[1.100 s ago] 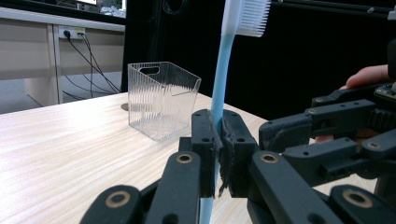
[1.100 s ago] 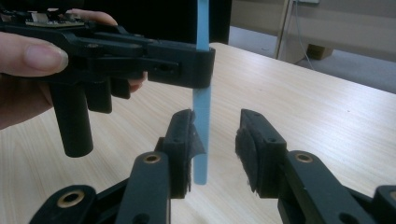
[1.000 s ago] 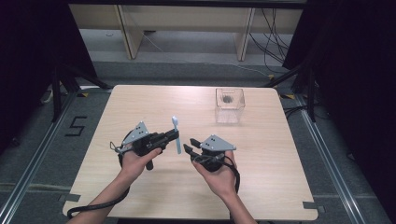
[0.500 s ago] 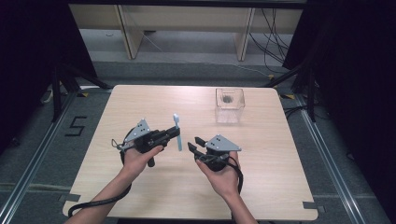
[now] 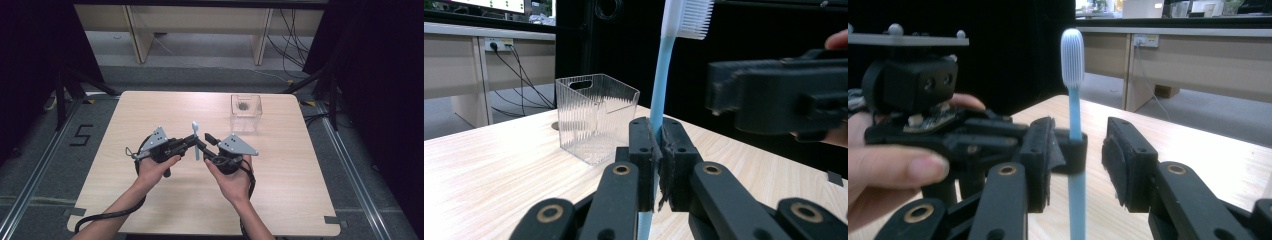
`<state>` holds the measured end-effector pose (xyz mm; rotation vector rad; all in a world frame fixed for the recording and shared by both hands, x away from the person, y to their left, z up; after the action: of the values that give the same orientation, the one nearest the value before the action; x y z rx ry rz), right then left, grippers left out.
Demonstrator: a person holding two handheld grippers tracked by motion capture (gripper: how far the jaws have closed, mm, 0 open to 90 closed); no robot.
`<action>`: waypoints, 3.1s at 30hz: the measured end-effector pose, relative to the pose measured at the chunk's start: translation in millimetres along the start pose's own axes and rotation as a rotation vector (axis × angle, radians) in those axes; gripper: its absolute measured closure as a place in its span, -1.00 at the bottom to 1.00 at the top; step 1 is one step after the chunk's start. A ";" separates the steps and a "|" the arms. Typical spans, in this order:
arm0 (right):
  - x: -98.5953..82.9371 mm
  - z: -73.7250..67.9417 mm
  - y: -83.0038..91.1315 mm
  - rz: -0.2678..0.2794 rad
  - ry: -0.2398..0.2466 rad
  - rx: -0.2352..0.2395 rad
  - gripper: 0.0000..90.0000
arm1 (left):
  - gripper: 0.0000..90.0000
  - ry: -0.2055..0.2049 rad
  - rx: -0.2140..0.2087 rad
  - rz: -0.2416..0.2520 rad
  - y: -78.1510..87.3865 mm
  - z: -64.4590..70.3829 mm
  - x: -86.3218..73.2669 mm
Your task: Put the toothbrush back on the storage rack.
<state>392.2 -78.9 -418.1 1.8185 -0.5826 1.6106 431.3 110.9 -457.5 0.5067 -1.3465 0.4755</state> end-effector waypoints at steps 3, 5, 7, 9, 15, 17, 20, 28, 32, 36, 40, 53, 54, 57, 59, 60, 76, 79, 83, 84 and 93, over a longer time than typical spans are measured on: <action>2.0 -1.4 -5.1 0.007 -0.017 -0.005 0.41 | 0.88 -0.010 0.000 -0.005 -0.1 1.2 -0.9; 3.9 -4.5 -8.3 -0.002 -0.057 0.010 0.41 | 0.88 -0.004 -0.002 -0.005 -0.3 2.7 -1.4; 5.9 -4.8 -11.0 0.007 -0.057 -0.001 0.41 | 0.88 -0.009 -0.005 -0.005 -0.3 3.6 -1.2; 7.8 -3.9 -14.2 0.006 -0.039 -0.012 0.41 | 0.88 -0.011 -0.006 -0.002 -0.5 4.5 -1.2; 9.0 -5.5 -22.3 0.014 -0.046 -0.015 0.46 | 0.88 -0.015 -0.003 -0.007 -0.3 6.8 -1.3; 8.5 -6.0 -23.0 0.016 -0.050 -0.022 0.50 | 0.88 -0.016 -0.003 -0.007 -0.3 7.3 -1.2; 7.8 -6.5 -24.1 0.015 -0.048 -0.029 0.56 | 0.88 -0.016 0.001 -0.008 -0.2 7.5 -1.0; 6.3 -5.8 -23.7 0.006 -0.029 -0.052 0.63 | 0.88 -0.015 0.004 -0.006 -0.9 8.5 -0.2; 6.7 -6.8 -24.2 0.021 -0.013 -0.046 0.78 | 0.88 -0.018 0.004 -0.006 -1.1 9.2 0.2; 8.3 -6.6 -22.7 0.018 0.017 -0.059 0.80 | 0.88 -0.021 0.004 -0.002 -1.0 9.8 1.8; 9.0 -6.2 -22.5 0.025 0.016 -0.056 0.81 | 0.82 -0.032 0.012 -0.003 -0.9 9.7 2.9; 10.4 7.5 -15.6 0.030 -0.001 -0.092 0.84 | 0.17 -0.120 0.050 -0.047 11.0 9.3 2.4; 10.6 10.6 -13.7 0.025 0.028 -0.105 0.84 | 0.17 -0.121 0.052 -0.046 12.4 8.5 2.4; 9.9 11.2 -12.0 0.017 -0.016 -0.104 0.84 | 0.15 -0.120 0.055 -0.054 18.0 6.7 2.1; 10.7 14.5 -10.8 0.020 -0.005 -0.106 0.84 | 0.13 -0.124 0.061 -0.055 22.4 5.0 1.7; 11.4 17.1 -9.7 0.025 0.020 -0.124 0.84 | 0.12 -0.123 0.062 -0.050 24.3 3.9 1.3; 14.3 26.8 -4.4 0.027 0.004 -0.141 0.88 | 0.06 -0.092 0.161 -0.061 71.8 -20.5 -9.9; 14.7 29.6 -3.7 0.034 0.021 -0.149 0.88 | 0.06 -0.076 0.178 -0.057 78.7 -23.8 -12.5; 15.8 30.1 -2.8 0.039 0.020 -0.155 0.88 | 0.06 -0.061 0.200 -0.053 86.8 -28.3 -16.4; 16.0 30.2 -3.0 0.046 0.009 -0.155 0.88 | 0.06 -0.056 0.202 -0.052 87.9 -28.8 -17.5; 21.2 37.2 2.9 0.061 0.008 -0.190 0.88 | 0.04 -0.034 0.231 -0.046 101.0 -36.0 -30.5</action>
<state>419.7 -105.6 -398.6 1.6685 -0.7672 1.5444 394.8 212.3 -485.8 0.7374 -1.3166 0.5900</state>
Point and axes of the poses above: each handheld gripper's, and its own axes: y roughly backward along the jaws, x roughly out of its top, z roughly to its right, the point moved 2 cm from there along -y, roughly forward along the jaws, and after that the axes turned 3 degrees about x, right-handed, at the moved point
